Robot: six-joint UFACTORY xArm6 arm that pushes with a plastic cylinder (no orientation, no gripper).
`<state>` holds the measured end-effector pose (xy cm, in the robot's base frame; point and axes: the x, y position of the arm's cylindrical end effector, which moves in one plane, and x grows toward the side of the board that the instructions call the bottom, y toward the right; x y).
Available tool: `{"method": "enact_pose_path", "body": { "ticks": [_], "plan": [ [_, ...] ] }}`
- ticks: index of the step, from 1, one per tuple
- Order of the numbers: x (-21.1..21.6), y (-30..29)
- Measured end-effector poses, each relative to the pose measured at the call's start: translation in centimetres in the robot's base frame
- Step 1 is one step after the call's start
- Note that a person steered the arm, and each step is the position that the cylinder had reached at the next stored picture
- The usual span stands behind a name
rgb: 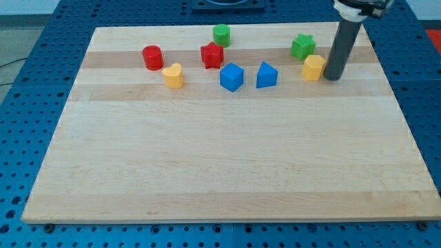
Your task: Move the red circle to the left of the red star
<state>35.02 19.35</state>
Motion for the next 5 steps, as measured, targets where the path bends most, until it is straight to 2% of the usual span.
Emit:
{"method": "enact_pose_path", "body": {
  "ticks": [2,4,5],
  "plan": [
    [-3.1,-7.0],
    [-2.9,-2.8],
    [4.9,-3.4]
  ]
}}
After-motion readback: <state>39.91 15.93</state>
